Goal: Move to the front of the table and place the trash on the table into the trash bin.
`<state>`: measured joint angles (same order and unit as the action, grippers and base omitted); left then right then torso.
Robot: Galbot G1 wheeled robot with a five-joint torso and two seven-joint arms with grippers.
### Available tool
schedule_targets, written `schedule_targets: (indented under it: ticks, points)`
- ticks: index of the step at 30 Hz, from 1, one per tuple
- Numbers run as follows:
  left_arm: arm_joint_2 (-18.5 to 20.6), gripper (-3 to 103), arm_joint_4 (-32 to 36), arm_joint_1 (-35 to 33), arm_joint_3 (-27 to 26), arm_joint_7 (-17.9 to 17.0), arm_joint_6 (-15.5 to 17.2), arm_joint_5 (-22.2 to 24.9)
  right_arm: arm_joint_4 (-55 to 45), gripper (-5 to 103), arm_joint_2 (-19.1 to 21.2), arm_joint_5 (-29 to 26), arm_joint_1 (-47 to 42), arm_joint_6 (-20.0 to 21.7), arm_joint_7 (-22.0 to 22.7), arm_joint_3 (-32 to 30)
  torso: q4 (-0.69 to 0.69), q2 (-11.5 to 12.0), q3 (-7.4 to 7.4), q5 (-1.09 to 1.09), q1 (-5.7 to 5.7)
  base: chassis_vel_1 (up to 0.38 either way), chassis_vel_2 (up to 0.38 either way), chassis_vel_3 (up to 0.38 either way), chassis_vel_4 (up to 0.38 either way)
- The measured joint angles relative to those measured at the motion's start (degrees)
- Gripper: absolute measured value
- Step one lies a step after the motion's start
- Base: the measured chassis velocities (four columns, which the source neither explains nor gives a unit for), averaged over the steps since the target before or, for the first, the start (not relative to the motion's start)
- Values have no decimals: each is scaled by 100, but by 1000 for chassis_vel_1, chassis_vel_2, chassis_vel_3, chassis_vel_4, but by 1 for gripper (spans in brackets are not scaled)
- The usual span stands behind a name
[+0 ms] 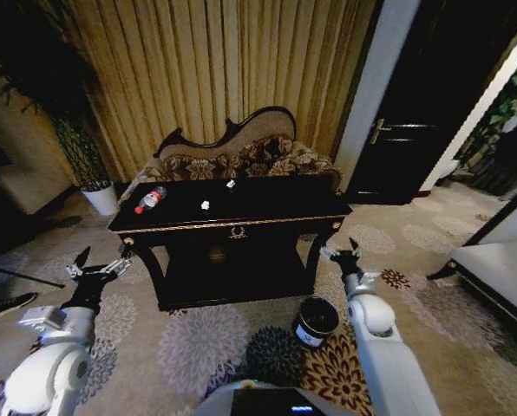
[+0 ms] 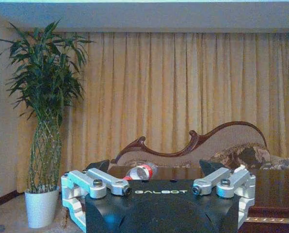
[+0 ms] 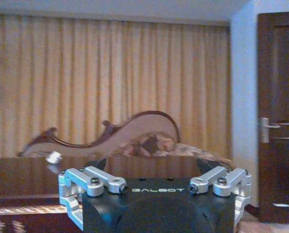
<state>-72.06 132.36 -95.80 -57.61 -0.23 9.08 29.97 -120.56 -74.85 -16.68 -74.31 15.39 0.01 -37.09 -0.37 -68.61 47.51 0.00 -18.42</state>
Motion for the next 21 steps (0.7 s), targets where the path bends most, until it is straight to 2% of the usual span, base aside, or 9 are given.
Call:
schedule_targets:
  ticks: [7, 10, 21]
  points:
    - [13, 100, -1, 47, 5, -68, -1, 0, -458, 100, 278, -292, -135, 367, -1, 228, 0, 0, 1, 1, 0, 0, 0, 0, 0]
    - [8, 100, 16, 59, 30, -68, 0, -1, -610, 100, 268, -422, -169, 562, -1, 352, -1, 0, 0, 0, 0, 0, 0, 0, 0]
    - [23, 100, 89, 19, 0, -74, 11, -9, -495, 100, 103, -339, -94, 449, -1, 528, -1, 0, 0, 0, 0, -4, 5, 6, -4]
